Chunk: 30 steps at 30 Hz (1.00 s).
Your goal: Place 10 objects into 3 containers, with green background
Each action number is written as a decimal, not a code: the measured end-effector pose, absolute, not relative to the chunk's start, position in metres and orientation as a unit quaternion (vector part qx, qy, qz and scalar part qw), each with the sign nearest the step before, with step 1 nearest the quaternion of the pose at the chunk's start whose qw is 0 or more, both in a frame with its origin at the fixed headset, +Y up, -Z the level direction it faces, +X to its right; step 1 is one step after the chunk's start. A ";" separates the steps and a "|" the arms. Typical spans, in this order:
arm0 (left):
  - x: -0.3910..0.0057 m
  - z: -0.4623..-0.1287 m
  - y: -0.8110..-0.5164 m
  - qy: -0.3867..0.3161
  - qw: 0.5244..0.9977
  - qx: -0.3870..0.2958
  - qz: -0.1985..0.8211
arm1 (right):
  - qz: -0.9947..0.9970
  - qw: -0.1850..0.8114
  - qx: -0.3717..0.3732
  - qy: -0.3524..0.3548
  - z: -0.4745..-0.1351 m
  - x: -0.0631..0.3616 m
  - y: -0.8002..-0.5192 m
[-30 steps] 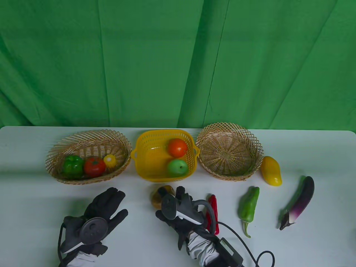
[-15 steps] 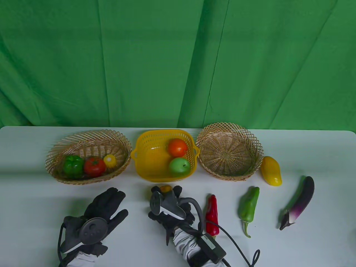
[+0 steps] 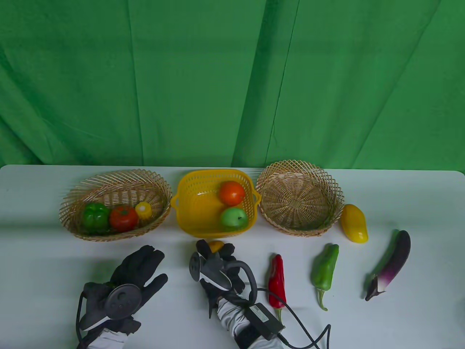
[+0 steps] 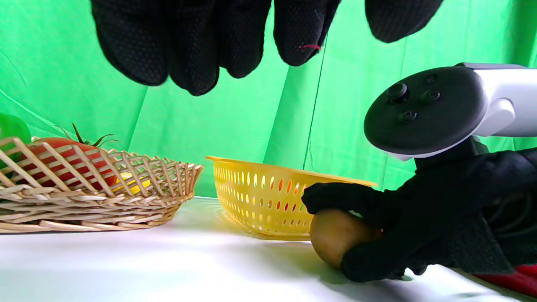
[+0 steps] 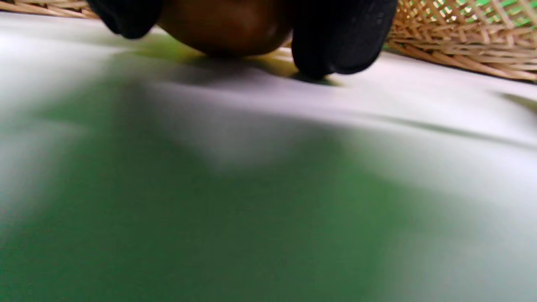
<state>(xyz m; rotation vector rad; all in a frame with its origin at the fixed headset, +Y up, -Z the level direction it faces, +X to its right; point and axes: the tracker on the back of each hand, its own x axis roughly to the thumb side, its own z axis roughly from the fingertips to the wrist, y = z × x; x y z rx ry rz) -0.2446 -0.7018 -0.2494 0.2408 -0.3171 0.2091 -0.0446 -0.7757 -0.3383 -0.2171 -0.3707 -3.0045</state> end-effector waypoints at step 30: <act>-0.251 -0.250 -0.702 -0.141 0.978 0.110 0.108 | -0.958 -0.141 -0.134 -0.211 -0.326 -0.002 -0.697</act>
